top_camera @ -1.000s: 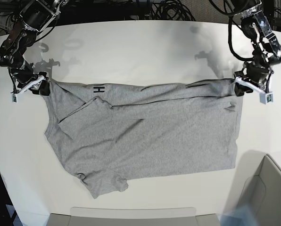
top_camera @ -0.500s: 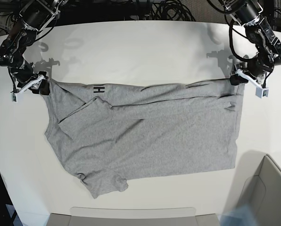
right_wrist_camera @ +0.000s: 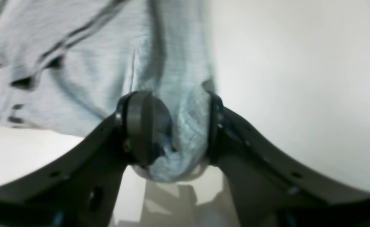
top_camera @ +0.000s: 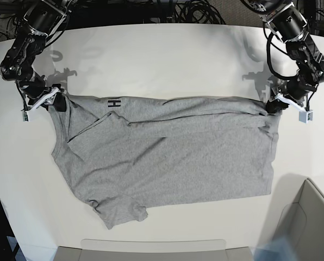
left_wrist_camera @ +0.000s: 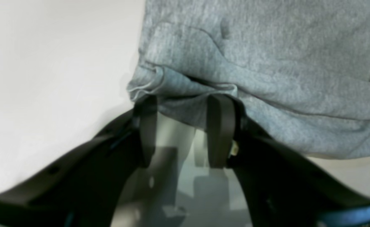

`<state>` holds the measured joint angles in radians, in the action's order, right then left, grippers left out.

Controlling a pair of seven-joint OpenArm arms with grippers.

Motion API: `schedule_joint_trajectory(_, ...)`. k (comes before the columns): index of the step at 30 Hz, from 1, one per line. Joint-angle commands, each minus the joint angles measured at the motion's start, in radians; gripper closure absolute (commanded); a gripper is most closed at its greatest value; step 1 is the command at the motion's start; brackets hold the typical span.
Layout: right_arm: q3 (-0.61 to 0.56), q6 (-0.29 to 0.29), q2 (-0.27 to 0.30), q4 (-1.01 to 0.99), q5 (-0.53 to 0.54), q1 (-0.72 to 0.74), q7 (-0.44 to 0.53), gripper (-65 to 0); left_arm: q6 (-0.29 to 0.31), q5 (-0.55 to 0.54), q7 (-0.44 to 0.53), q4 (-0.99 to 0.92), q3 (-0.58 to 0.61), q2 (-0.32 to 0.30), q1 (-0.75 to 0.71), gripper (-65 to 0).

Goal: Fold the T-shirt properly
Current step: 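Regrasp the folded edge with both grippers and drag it back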

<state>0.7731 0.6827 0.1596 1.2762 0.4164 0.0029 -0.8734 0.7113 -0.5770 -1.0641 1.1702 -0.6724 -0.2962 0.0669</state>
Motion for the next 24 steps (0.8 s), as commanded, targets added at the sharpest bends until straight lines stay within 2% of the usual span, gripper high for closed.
schedule_joint_trajectory(1, -0.004, 0.015, 0.013, 0.009, -0.015, 0.004, -0.020, -17.3, -0.013, 0.045, -0.044, -0.002, 0.006, -0.002, -0.006, -22.6)
schedule_joint_trajectory(4, -0.004, 0.015, 0.011, 0.013, -0.015, 0.004, -0.020, -3.1, -0.014, 0.045, -0.054, -0.002, 0.006, -0.002, -0.009, -7.9)
schedule_joint_trajectory(5, -0.002, 0.015, 0.010, 0.013, -0.015, 0.004, -0.020, 0.0, -0.014, 0.045, -0.055, -0.002, 0.006, -0.002, -0.012, -2.9)
schedule_joint_trajectory(6, -0.002, 0.015, 0.011, 0.013, -0.015, 0.004, -0.020, 0.0, -0.014, 0.045, -0.055, -0.002, 0.006, -0.002, -0.014, 0.0)
schedule_joint_trajectory(12, 0.004, 0.015, 0.016, 0.081, -0.015, -0.036, -0.019, 0.0, -0.013, 0.041, -0.057, 0.007, -0.002, -0.002, -0.046, 0.0)
schedule_joint_trajectory(17, 0.058, 0.015, 0.011, 0.168, -0.015, -0.071, -0.022, 0.0, -0.014, 0.041, -0.057, 0.176, -0.005, 0.001, -0.132, 0.0)
schedule_joint_trajectory(24, 0.107, 0.015, 0.038, 0.199, -0.015, -0.122, -0.122, 0.0, -0.013, 0.041, -0.097, 0.277, -0.007, 0.002, -0.230, 0.0)
